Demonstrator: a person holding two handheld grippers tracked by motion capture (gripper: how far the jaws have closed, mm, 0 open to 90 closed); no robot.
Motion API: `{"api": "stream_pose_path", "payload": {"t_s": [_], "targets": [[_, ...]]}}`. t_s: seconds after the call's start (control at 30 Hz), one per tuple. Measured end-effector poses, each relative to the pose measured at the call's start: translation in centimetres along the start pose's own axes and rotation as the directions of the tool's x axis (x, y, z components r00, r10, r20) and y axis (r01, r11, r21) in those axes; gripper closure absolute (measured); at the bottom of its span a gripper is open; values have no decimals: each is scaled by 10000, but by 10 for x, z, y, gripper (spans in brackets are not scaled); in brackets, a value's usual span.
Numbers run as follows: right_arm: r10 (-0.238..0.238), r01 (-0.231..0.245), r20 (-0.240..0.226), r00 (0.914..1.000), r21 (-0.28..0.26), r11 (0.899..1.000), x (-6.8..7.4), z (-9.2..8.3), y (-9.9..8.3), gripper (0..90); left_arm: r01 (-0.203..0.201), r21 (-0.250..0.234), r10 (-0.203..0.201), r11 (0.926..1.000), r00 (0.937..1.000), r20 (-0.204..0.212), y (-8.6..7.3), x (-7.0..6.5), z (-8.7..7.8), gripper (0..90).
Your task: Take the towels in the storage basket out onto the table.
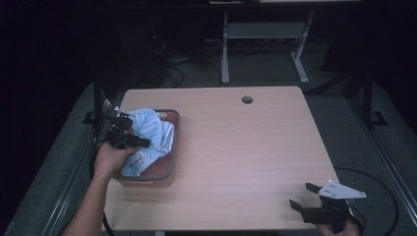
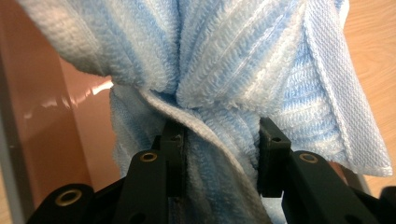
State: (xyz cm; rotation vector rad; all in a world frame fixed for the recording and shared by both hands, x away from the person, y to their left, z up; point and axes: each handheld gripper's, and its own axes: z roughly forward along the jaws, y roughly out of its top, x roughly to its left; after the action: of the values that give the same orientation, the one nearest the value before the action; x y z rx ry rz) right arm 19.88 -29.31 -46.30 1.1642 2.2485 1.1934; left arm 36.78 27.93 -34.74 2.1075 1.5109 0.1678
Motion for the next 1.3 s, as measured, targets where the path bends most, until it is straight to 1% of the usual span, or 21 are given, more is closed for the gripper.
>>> {"api": "stream_pose_path", "payload": {"t_s": [0.17, 0.23, 0.3, 0.37, 0.47, 0.67, 0.83, 0.97, 1.07, 1.3], "targets": [[-19, 19, 30, 10000, -39, 10000, 0, -1, 0, 149, -204, -59, 204, 9998, 9998, 40, 3, -4, -8, 626], [17, -17, 25, 10000, -45, 10000, 0, -1, 0, 149, -246, -82, 246, 9997, 9997, -33, 4, -5, -11, 626], [-11, 11, 22, 10000, -51, 10000, -1, -1, 0, 149, -189, -162, 190, 9997, 9998, 61, 5, -5, -14, 626], [-4, 4, 16, 10000, -63, 10000, -1, -1, 0, 149, -256, -178, 256, 9995, 9997, 10, 7, -7, -17, 625], [54, -54, 4, 10000, -51, 10000, -1, -1, 0, 149, -310, -250, 311, 9992, 9995, 51, 10, -10, -21, 624], [64, -64, 17, 10000, -104, 9999, -2, -2, 1, 149, -366, -455, 379, 9983, 9989, 270, 17, -17, -28, 624], [34, -34, -5, 10000, -106, 9999, -3, -2, 0, 149, -571, -505, 592, 9971, 9974, 406, 25, -28, -30, 624], [80, -80, 2, 10000, -100, 9999, -2, -2, 1, 149, -740, -587, 775, 9955, 9952, 601, 32, -37, -31, 624], [45, -45, -2, 10000, -120, 9999, -3, -3, 1, 149, -927, -559, 964, 9941, 9930, 681, 37, -45, -31, 624], [118, -119, -52, 9999, -79, 9999, -3, -3, 0, 149, -1269, -504, 1303, 9906, 9890, 699, 45, -61, -29, 623]]}}
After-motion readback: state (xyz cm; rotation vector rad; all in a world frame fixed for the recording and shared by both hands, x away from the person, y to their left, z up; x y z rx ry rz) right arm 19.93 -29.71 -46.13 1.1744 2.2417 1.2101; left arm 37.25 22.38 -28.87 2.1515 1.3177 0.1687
